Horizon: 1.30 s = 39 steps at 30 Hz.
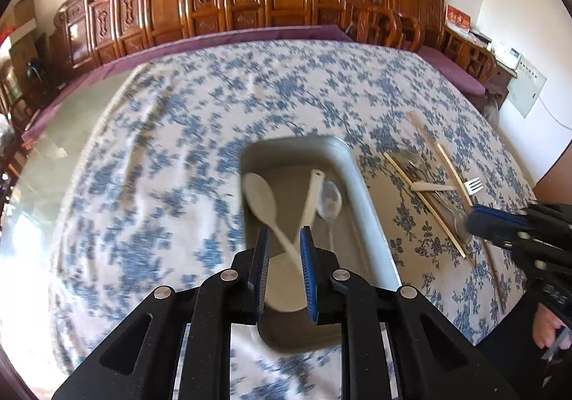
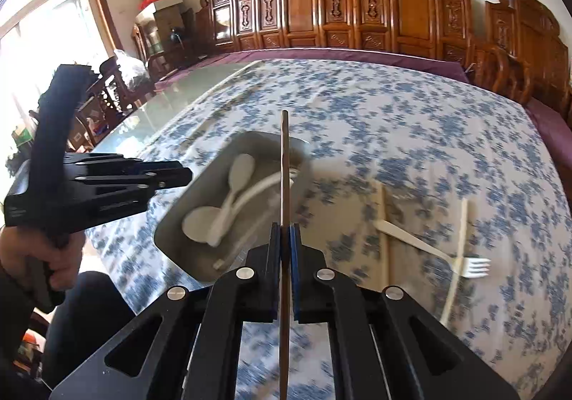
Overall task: Organize utensils
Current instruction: 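Lower the chopstick into the tray with the right tool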
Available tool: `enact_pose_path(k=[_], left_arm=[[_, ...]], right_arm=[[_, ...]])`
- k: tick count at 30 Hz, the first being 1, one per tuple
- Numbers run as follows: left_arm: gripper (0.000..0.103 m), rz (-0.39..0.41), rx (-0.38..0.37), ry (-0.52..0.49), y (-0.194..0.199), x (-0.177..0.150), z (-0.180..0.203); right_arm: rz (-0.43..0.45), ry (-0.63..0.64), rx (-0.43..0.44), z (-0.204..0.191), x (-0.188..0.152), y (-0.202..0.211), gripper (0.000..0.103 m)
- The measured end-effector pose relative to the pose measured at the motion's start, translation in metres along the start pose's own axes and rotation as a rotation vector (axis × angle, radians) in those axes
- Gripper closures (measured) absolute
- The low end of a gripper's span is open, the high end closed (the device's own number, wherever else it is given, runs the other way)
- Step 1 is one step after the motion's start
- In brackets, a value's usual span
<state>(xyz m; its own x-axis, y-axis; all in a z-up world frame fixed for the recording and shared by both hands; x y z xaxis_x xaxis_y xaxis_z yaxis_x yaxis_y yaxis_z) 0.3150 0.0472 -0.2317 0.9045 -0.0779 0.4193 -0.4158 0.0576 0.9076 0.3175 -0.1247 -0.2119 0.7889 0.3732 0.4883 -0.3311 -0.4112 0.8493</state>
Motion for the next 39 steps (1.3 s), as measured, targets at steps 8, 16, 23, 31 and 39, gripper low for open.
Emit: enact_pose_path(k=[8,16,23,31,39], left_arm=[[0.087,0.044,0.012,0.025,0.031,-0.010,-0.035],[0.086,0.037,0.003,0.068,0.029,-0.027,-0.063],[0.072,0.005,-0.005,0.093,0.012,-0.038,-0.074],[0.071,-0.006,0.000,0.103,0.006,-0.041,-0.079],[0.071,0.004,0.006,0.101,0.008,-0.039,-0.079]], right_arm=[[-0.033,-0.024,0.037,-0.030,0.031,-0.030,0.097],[-0.062,-0.033,0.011,-0.043,0.056,-0.060,0.097],[-0.076,-0.044,-0.038,-0.046,0.069,-0.090,0.097],[-0.111,-0.037,-0.073,-0.046,0.056,-0.118,0.097],[-0.104,-0.021,-0.052,-0.049,0.050,-0.113,0.096]])
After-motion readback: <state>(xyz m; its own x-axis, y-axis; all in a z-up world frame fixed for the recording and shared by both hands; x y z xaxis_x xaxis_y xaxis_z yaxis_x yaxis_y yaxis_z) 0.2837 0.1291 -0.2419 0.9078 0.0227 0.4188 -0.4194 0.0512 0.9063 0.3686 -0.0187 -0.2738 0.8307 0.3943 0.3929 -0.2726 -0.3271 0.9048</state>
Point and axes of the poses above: each gripper's, at about its wrist camera, not at the fingertips, and y roughly against the way its jaws point, z to its right, x to its top, the point moved 6 cm from there along -y, roughly the way its jaws point, and after that the axes turned 12 degrees about -z, right-handed, at the moved point
